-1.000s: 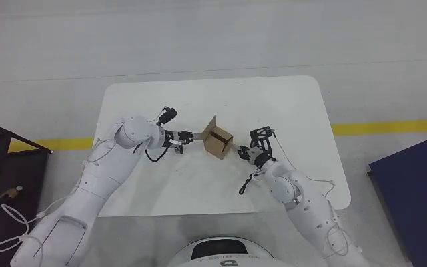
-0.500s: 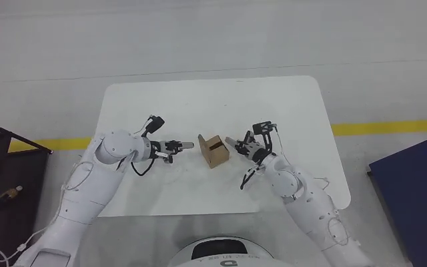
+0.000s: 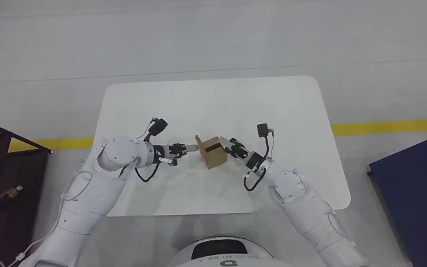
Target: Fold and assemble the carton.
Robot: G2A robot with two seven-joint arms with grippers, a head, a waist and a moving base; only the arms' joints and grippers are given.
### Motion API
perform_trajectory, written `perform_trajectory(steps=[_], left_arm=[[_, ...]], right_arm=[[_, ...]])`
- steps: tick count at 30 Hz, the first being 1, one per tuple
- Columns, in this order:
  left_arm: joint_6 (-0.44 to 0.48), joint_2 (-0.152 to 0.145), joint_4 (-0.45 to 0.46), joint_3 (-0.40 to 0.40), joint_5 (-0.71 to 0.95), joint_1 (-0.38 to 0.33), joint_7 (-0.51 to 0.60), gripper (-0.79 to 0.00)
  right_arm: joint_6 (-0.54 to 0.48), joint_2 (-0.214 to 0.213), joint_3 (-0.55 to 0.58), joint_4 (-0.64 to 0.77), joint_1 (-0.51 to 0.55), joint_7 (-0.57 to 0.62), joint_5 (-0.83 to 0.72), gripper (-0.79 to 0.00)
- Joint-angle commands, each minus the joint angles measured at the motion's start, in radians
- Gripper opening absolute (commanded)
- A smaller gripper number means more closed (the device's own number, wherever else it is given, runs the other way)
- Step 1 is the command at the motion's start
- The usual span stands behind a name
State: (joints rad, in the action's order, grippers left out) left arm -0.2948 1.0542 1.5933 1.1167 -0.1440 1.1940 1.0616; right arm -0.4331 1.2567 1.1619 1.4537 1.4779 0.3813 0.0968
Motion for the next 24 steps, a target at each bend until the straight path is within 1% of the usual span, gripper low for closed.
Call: perform_trajectory(steps=[1, 10, 16, 20, 24], left_arm=[[-0.002, 0.002, -0.006, -0.008, 0.0, -0.014, 0.0, 0.0], [-0.02, 0.022, -0.07, -0.094, -0.042, -0.104, -0.022, 0.0], [-0.028, 0.03, -0.09, -0.143, -0.064, -0.118, -0.022, 0.0], [-0.032, 0.032, -0.097, -0.149, -0.066, -0.124, -0.029, 0.0], [-0.035, 0.031, -0.103, -0.155, -0.088, -0.128, -0.025, 0.0]], right_arm=[[-0.016, -0.001, 0.0, 0.005, 0.005, 0.012, -0.021, -0.099], [-0.049, -0.007, 0.0, 0.042, 0.034, 0.091, -0.106, -0.105], [-0.05, -0.01, -0.004, 0.035, 0.035, 0.131, -0.135, -0.102], [-0.06, -0.013, 0.009, 0.034, 0.033, 0.126, -0.143, -0.099], [-0.08, -0.022, 0.051, 0.055, 0.059, 0.115, -0.159, -0.099]])
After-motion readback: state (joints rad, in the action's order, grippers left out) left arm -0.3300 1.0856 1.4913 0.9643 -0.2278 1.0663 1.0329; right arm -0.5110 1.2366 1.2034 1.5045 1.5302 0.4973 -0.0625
